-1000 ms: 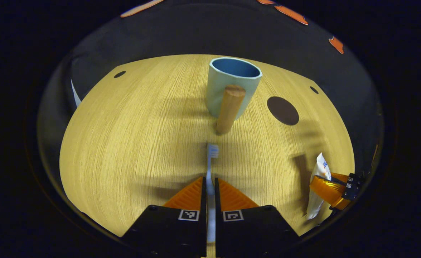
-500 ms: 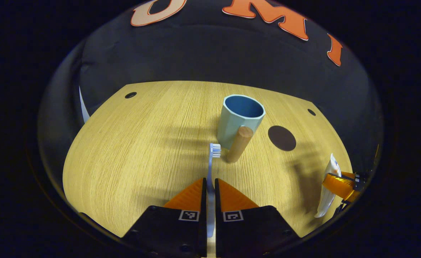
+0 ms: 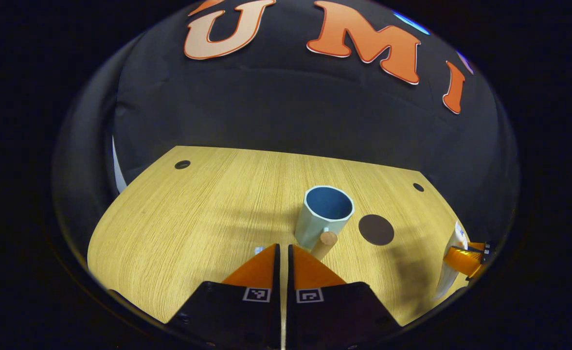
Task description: Put the toothbrush and toothpaste on the desktop into the cup, then pick up the cup and place it on the coaster on the desktop.
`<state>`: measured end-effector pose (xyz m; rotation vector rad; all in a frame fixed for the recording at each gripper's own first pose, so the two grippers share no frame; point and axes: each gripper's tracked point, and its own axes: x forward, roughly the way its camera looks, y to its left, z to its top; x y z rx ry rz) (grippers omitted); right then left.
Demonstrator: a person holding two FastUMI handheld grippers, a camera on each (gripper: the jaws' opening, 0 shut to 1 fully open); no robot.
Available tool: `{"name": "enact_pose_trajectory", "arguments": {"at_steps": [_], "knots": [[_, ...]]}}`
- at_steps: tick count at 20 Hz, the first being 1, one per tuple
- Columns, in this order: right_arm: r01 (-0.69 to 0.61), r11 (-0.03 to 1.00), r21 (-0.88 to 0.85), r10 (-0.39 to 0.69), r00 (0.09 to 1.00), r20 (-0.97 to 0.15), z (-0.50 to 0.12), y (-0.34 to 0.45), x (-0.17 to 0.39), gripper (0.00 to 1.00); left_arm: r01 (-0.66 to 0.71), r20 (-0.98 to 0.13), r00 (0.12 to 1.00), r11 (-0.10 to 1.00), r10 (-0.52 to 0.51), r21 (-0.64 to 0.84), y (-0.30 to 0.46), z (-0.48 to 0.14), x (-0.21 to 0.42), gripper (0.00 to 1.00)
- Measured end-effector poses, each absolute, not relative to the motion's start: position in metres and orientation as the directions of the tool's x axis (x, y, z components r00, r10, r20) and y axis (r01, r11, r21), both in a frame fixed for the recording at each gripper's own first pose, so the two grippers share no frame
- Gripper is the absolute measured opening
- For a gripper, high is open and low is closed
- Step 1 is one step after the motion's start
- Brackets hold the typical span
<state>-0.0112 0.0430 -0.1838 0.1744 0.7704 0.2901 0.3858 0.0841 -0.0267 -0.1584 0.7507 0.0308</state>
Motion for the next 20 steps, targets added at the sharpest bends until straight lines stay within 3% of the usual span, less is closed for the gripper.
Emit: {"name": "enact_pose_trajectory", "arguments": {"at_steps": [5, 10, 11, 12, 20], "knots": [[-0.196, 0.949, 0.248, 0.314, 0.667, -0.675, -0.189, 0.045, -0.012, 0.07, -0.083, -0.753, 0.658, 0.992, -0.015, -0.092, 0.096, -0.06, 0.382, 0.08], [-0.186, 0.946, 0.265, 0.321, 0.656, -0.683, -0.191, 0.046, -0.012, 0.07, -0.064, -0.817, 0.576, 0.994, -0.033, -0.086, 0.096, -0.08, 0.369, 0.35], [-0.188, 0.946, 0.263, 0.32, 0.654, -0.686, -0.191, 0.047, -0.012, 0.06, -0.062, -0.825, 0.564, 0.995, -0.035, -0.084, 0.096, -0.083, 0.365, 0.34], [-0.186, 0.947, 0.263, 0.319, 0.651, -0.689, -0.191, 0.047, -0.013, 0.07, -0.059, -0.837, 0.547, 0.995, -0.037, -0.083, 0.096, -0.086, 0.363, 0.39], [-0.174, 0.943, 0.284, 0.328, 0.628, -0.705, -0.197, 0.049, -0.015, 0.07, -0.086, -0.901, 0.429, 0.99, -0.065, -0.113, 0.094, -0.121, 0.347, 0.4]]}}
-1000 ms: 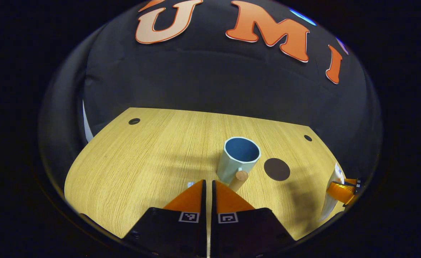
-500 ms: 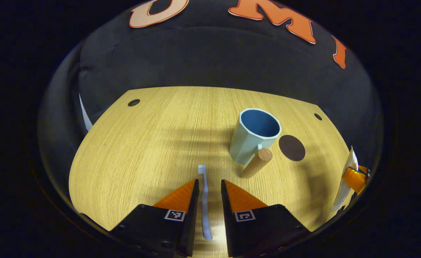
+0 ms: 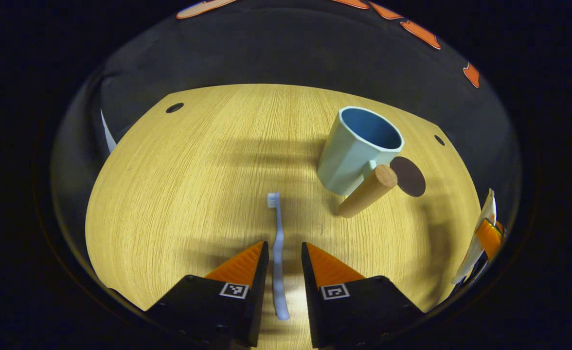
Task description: Put the toothbrush and toothpaste on the desktop into the cup, then pick up the cup and place it on the coaster on the desktop.
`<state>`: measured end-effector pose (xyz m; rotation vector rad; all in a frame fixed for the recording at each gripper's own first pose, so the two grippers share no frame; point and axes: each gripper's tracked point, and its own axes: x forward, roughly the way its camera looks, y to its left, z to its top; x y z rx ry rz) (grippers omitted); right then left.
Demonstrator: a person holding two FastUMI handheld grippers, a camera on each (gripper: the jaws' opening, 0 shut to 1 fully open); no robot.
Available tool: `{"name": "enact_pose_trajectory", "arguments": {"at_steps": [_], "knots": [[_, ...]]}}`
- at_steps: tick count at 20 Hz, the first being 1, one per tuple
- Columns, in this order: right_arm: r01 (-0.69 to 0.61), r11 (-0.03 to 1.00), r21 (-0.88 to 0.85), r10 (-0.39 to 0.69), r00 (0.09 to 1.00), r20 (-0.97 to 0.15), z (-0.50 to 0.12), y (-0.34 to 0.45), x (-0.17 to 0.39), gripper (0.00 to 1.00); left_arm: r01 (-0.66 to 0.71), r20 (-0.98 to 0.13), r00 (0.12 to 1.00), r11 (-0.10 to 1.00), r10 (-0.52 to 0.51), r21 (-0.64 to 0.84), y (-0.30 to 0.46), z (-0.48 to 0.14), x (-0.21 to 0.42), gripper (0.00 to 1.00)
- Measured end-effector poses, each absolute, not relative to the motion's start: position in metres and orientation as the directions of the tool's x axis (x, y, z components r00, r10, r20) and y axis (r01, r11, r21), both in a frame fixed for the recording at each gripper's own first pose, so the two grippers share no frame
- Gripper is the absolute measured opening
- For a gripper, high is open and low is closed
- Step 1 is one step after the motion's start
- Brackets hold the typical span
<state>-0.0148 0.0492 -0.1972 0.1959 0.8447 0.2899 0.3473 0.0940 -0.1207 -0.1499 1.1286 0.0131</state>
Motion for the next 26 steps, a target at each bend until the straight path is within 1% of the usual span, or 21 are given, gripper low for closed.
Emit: {"name": "enact_pose_trajectory", "arguments": {"at_steps": [3, 5, 6, 8, 9, 10, 13, 19, 23, 26], "knots": [[-0.166, 0.942, 0.292, 0.33, 0.623, -0.71, -0.201, 0.049, -0.016, 0.06, -0.094, -0.911, 0.41, 0.991, -0.047, -0.093, 0.095, -0.125, 0.348, 0.4], [-0.161, 0.941, 0.298, 0.332, 0.62, -0.711, -0.202, 0.048, -0.016, 0.06, -0.103, -0.916, 0.399, 0.992, -0.03, -0.077, 0.101, -0.127, 0.35, 0.34], [-0.158, 0.941, 0.299, 0.33, 0.621, -0.71, -0.202, 0.047, -0.015, 0.07, -0.103, -0.914, 0.404, 0.992, -0.023, -0.071, 0.104, -0.133, 0.354, 0.29], [-0.152, 0.943, 0.297, 0.325, 0.623, -0.711, -0.202, 0.046, -0.016, 0.06, -0.113, -0.911, 0.412, 0.992, 0.0, -0.051, 0.106, -0.134, 0.355, 0.26], [-0.152, 0.942, 0.298, 0.325, 0.622, -0.712, -0.203, 0.044, -0.016, 0.07, -0.123, -0.911, 0.413, 0.991, 0.006, -0.049, 0.106, -0.129, 0.354, 0.19], [-0.149, 0.942, 0.3, 0.325, 0.623, -0.711, -0.204, 0.043, -0.017, 0.06, -0.117, -0.909, 0.417, 0.992, -0.001, -0.055, 0.108, -0.129, 0.354, 0.09], [-0.147, 0.942, 0.303, 0.327, 0.616, -0.717, -0.207, 0.043, -0.017, 0.06, -0.126, -0.903, 0.429, 0.99, -0.009, -0.07, 0.111, -0.125, 0.354, 0.04], [-0.149, 0.939, 0.31, 0.333, 0.621, -0.709, -0.207, 0.045, -0.019, 0.07, -0.132, -0.872, 0.49, 0.989, 0.014, -0.059, 0.123, -0.116, 0.355, 0.02], [-0.143, 0.938, 0.314, 0.33, 0.638, -0.695, -0.202, 0.042, -0.017, 0.07, -0.146, -0.815, 0.578, 0.988, 0.044, -0.05, 0.134, -0.091, 0.365, 0.02], [-0.148, 0.933, 0.328, 0.343, 0.642, -0.685, -0.197, 0.045, -0.018, 0.07, -0.123, -0.758, 0.652, 0.989, 0.018, -0.082, 0.128, -0.069, 0.379, 0.02]]}}
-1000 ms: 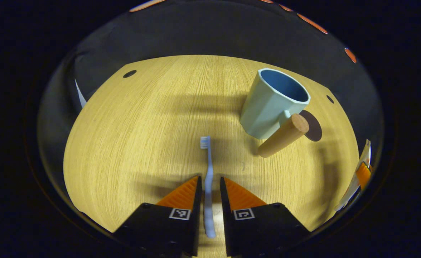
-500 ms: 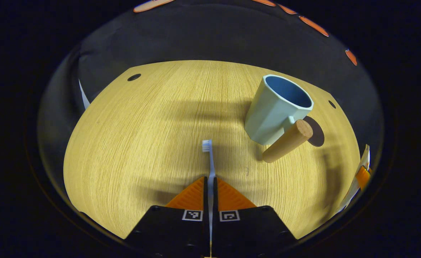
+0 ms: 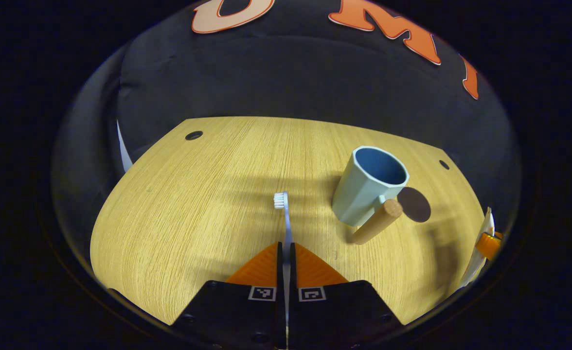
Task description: Put the toothbrush and toothpaste on the desktop into the cup, then pick up the cup and place it on the coaster on the desktop.
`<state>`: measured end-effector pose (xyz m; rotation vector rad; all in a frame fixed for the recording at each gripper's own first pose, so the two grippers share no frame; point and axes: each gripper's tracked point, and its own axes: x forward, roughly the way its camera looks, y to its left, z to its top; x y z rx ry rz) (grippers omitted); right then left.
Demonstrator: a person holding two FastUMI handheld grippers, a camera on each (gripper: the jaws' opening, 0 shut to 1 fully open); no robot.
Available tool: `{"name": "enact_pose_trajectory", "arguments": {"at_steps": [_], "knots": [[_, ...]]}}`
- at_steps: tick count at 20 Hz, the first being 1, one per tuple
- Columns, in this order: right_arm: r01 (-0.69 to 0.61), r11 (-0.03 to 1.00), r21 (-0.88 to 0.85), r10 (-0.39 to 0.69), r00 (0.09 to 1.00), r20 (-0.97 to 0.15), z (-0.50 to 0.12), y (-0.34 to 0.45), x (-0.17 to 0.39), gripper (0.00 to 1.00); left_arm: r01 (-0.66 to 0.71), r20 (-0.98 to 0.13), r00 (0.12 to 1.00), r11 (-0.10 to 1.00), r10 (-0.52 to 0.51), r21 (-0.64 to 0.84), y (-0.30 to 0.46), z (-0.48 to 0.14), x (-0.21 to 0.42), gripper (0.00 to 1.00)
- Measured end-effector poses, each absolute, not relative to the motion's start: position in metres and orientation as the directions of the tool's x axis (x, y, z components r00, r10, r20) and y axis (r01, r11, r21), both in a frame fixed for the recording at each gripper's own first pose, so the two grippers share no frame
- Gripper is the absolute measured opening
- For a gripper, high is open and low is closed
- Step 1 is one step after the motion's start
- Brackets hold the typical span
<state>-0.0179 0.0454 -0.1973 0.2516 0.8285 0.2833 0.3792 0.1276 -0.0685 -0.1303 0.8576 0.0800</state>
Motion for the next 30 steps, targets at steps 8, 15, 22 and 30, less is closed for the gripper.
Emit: {"name": "enact_pose_trajectory", "arguments": {"at_steps": [8, 15, 22, 30], "knots": [[-0.196, 0.941, 0.275, 0.329, 0.723, -0.608, -0.175, 0.045, -0.008, 0.07, -0.129, -0.547, 0.832, 0.991, 0.092, -0.029, 0.142, -0.007, 0.415, 0.02], [-0.196, 0.944, 0.265, 0.316, 0.772, -0.552, -0.166, 0.044, -0.001, 0.07, -0.152, -0.37, 0.919, 0.988, 0.133, -0.022, 0.144, 0.033, 0.449, 0.02], [-0.197, 0.956, 0.217, 0.285, 0.802, -0.524, -0.163, 0.037, 0.002, 0.07, -0.144, -0.192, 0.973, 0.987, 0.129, -0.068, 0.132, 0.061, 0.481, 0.02], [-0.203, 0.955, 0.216, 0.287, 0.812, -0.509, -0.165, 0.037, 0.005, 0.06, -0.116, -0.053, 0.992, 0.987, 0.111, -0.115, 0.105, 0.089, 0.5, 0.02]]}}
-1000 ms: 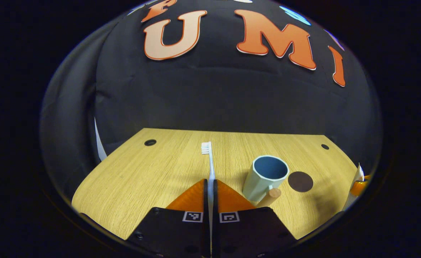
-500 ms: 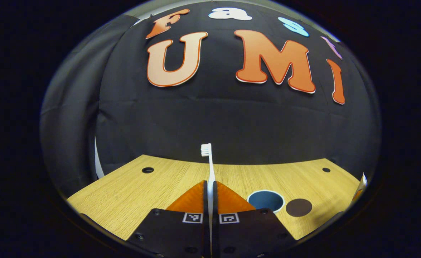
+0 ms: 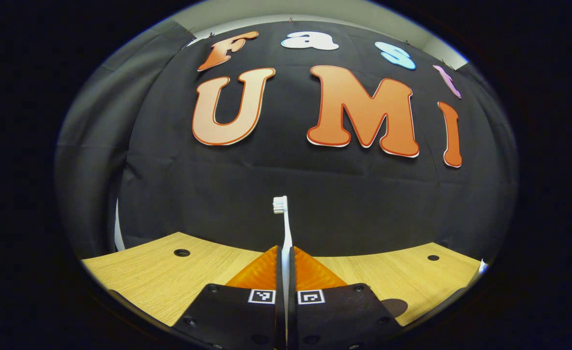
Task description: Put the toothbrush and toothpaste on the desktop into the cup, then pick up the cup and place it on the coaster on the desktop.
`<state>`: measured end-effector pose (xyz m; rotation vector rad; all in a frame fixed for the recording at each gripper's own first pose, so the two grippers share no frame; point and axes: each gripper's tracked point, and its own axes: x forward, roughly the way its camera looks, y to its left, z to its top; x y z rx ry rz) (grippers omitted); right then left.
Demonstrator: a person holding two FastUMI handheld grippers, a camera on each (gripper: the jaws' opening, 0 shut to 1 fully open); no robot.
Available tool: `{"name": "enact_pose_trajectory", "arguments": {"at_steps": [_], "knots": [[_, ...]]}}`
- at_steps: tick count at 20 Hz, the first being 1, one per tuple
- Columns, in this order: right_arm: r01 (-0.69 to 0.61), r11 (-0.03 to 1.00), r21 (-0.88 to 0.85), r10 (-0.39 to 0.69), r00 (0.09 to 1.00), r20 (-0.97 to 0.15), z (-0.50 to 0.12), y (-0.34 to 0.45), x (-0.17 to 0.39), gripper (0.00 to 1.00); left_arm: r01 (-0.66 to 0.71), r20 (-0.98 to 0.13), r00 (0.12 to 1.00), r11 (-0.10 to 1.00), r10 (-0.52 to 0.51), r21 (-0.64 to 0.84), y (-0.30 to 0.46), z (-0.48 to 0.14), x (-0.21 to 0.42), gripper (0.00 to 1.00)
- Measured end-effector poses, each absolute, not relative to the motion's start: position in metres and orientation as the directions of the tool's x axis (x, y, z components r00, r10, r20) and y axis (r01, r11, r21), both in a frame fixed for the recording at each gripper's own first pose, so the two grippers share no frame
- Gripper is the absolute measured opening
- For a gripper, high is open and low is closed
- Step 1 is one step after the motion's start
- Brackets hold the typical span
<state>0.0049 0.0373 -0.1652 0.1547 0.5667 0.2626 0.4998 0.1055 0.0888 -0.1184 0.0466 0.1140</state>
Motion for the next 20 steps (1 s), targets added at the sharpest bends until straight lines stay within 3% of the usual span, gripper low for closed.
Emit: {"name": "enact_pose_trajectory", "arguments": {"at_steps": [8, 20], "knots": [[-0.205, 0.947, 0.249, 0.296, 0.855, -0.425, -0.147, 0.045, 0.031, 0.06, -0.052, 0.023, 0.998, 0.99, 0.055, -0.13, 0.081, 0.1, 0.513, 0.02], [-0.219, 0.943, 0.252, 0.299, 0.888, -0.35, -0.136, 0.06, 0.06, 0.06, 0.014, -0.126, 0.992, 0.99, -0.033, -0.144, 0.059, 0.046, 0.526, 0.02]]}}
